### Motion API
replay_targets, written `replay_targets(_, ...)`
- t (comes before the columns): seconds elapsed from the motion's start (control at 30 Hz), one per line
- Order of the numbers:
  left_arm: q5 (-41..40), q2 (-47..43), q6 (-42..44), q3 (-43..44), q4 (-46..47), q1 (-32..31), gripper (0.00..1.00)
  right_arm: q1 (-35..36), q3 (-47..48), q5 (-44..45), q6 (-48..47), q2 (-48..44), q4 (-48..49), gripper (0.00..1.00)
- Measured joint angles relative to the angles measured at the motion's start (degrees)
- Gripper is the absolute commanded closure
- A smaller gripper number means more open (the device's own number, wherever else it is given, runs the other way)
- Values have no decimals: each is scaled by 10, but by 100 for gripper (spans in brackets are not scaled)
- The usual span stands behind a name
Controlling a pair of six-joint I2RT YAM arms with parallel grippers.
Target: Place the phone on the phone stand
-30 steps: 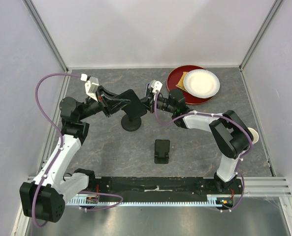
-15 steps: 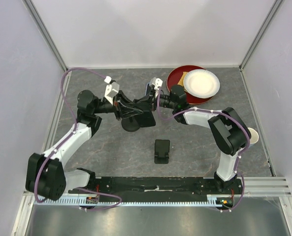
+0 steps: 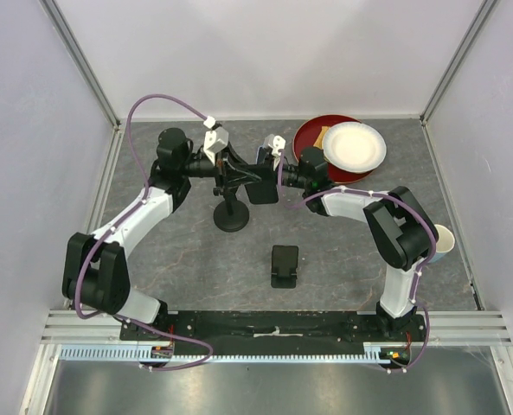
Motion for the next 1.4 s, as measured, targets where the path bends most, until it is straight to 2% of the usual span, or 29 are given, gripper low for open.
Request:
replay_targets(0.1,-4,14,48,29,-38,-2,98,0,2,0,-3,0,-5,100)
replay_targets(0.37,-3,17,117,14,-92,5,98,-5,3,-11,-4,1,-7,100)
replay_targets(0.97,-38,17,152,-4,-119,22,98,-9,2,-10,-5,1,-7,100)
replay_targets(1.4,-107,-21,177,-42,-131,20,98,-7,-12,-1,-5,-3,11,100)
